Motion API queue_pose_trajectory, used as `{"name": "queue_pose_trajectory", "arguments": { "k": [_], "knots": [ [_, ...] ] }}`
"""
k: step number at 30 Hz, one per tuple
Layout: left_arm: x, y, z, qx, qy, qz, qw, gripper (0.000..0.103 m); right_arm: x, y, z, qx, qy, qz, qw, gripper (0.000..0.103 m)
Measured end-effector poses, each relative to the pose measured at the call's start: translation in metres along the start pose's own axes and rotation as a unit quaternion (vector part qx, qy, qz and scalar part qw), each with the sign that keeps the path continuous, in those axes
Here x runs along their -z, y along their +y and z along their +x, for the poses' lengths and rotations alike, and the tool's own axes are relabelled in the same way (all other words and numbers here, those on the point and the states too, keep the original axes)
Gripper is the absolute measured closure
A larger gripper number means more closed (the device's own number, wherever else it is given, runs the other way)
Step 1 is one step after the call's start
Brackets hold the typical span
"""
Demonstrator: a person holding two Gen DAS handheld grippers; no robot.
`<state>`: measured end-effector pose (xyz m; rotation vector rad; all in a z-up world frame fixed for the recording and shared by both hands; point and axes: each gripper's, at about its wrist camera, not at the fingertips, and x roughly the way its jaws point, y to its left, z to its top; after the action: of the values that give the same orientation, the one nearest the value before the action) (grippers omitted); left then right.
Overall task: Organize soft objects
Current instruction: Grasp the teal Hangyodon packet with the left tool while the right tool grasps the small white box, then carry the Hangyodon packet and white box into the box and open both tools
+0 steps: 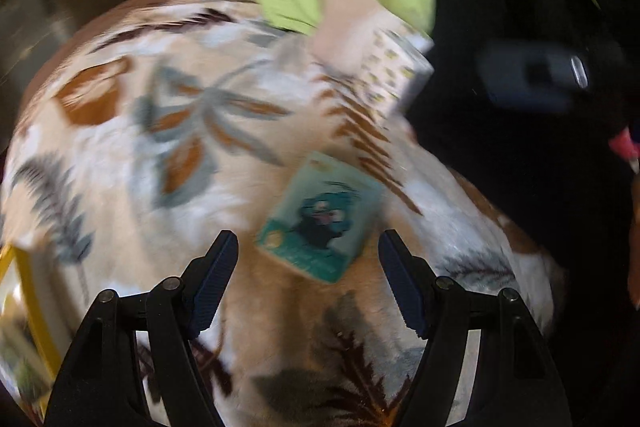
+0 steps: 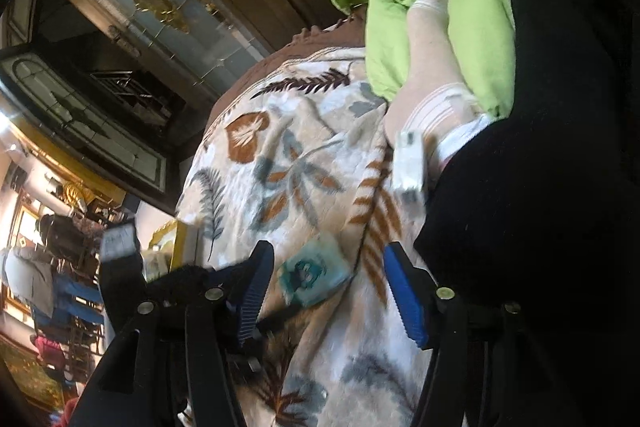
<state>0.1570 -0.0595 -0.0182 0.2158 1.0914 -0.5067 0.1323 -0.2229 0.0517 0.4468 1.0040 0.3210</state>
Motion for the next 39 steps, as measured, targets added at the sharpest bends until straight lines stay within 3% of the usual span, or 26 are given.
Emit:
{"name": "queue_pose_trajectory", "arguments": {
  "k": [4, 10, 13, 18, 20, 21, 23, 29, 39],
  "knots": [
    [-0.008, -0.011, 0.018, 0.005, 0.020, 0.034, 0.9992, 0.031, -0.015, 0.001, 0.009, 0.019, -0.002, -0.010, 1.000, 0.042],
    [-0.017, -0.010, 0.041, 0.003, 0.034, 0.035, 0.9988, 0.031, -0.034, -0.003, 0.036, 0.095, 0.008, -0.030, 0.995, 0.041],
    [-0.015, -0.010, 0.047, 0.005, 0.030, 0.041, 0.9987, 0.024, -0.037, -0.012, 0.053, 0.103, 0.026, -0.022, 0.994, 0.041],
    [-0.019, -0.009, 0.051, 0.006, 0.023, 0.037, 0.9990, 0.022, -0.041, -0.018, 0.076, 0.126, 0.045, -0.020, 0.991, 0.042],
    [-0.020, -0.005, 0.051, 0.013, 0.019, 0.024, 0.9995, 0.022, -0.041, -0.020, 0.083, 0.133, 0.055, -0.025, 0.989, 0.055],
    [-0.020, -0.003, 0.051, 0.018, 0.018, 0.017, 0.9995, 0.022, -0.041, -0.021, 0.087, 0.137, 0.059, -0.028, 0.988, 0.074],
    [-0.020, 0.000, 0.049, 0.009, 0.019, 0.011, 0.9997, 0.038, -0.041, -0.026, 0.090, 0.142, 0.056, -0.025, 0.988, 0.079],
    [-0.014, 0.021, 0.037, 0.019, 0.007, -0.039, 0.9990, 0.055, -0.035, -0.024, 0.071, 0.093, 0.042, -0.012, 0.995, 0.082],
    [0.016, 0.024, -0.003, 0.000, -0.011, -0.080, 0.9967, 0.055, -0.004, 0.011, 0.043, 0.028, 0.047, -0.030, 0.998, 0.082]
  ]
}}
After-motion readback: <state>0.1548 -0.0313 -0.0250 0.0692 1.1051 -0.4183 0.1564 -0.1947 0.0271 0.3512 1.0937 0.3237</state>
